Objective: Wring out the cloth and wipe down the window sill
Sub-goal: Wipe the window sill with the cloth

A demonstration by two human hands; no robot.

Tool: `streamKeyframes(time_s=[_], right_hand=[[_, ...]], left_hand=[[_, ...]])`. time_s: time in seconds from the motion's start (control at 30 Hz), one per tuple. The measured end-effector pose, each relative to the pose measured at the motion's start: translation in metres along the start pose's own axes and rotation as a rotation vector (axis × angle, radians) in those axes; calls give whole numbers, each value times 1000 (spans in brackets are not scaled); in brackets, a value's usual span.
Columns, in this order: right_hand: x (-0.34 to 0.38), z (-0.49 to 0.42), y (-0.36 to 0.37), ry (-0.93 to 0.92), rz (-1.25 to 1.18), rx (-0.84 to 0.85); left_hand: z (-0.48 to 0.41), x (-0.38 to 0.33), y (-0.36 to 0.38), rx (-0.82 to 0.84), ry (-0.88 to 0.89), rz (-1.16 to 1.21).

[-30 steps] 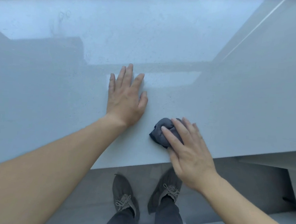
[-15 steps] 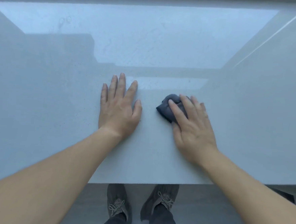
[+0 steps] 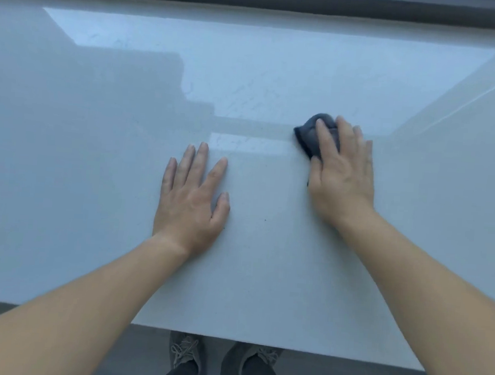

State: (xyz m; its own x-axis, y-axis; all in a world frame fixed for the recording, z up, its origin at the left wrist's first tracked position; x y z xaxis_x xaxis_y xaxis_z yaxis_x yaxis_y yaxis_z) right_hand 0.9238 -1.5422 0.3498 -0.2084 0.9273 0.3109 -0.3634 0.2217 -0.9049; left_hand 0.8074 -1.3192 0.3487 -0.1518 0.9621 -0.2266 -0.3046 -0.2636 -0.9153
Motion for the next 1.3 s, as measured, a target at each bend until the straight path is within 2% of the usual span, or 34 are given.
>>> streamKeyframes(time_s=[0.07,0.13,0.27,0.33,0.4,0.5,0.53,0.57,0.7,0.77,0.83,0.93,1.0,1.03,1.13,1.2,1.23,1.3], right_hand=[[-5,-18,-10,147,-73,-51],[17,-19,-4,140,-69,-66],[59,4,23,-224,71,59],[45,-7,13,-305,105,87],[19,-36,-4,-210,99,40],[-2,-73,-26,99,-28,-39],[5,-76,-25,139,-45,-61],[16,-74,-21,117,-46,-64],[53,-49,1,-268,62,77],[42,-66,-8,-306,86,94],[19,-98,-23,-170,89,40],[-12,-144,-51,128,-38,-53],[-7,-157,-56,218,-55,-99],[5,-158,-53,193,-36,-95],[46,-150,-34,-124,55,11],[49,-154,-34,-251,110,80],[41,-163,-41,-245,129,73],[23,-185,-55,-89,100,12]], left_hand=[[0,-1,1,1,-1,-5],[-1,-1,1,-3,-3,-5],[-1,-2,0,-9,1,-1],[-1,-3,-1,-5,4,5],[-1,-4,-2,-8,5,3],[-4,-9,-8,-28,21,-2],[-8,-11,-11,-40,34,-7],[-15,-13,-16,-48,51,-13],[-74,-13,-46,-68,80,28],[-117,-10,-60,-59,72,39],[-155,-12,-65,-30,64,35],[-182,-19,-59,31,40,30],[-182,-22,-52,34,29,-24],[-180,-22,-51,24,25,-33],[-181,-21,-51,-5,22,-26],[-181,-21,-52,-13,23,-34],[-181,-22,-53,-15,27,-34],[-181,-23,-53,-14,29,-33]])
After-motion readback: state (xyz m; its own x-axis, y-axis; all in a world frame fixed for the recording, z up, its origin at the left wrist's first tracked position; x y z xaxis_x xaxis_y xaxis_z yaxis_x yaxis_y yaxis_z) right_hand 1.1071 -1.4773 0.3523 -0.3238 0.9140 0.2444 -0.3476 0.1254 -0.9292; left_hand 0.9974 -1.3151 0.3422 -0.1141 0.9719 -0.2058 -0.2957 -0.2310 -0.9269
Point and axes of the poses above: each hand's wrist, its own z-axis away from the middle knuckle, its own y-axis out of the palm, x = y × z, the point moved 5 cm from there along -z, towards the middle knuckle, and after that the axes turned 14 degrees about x, right-handed, at the moved point
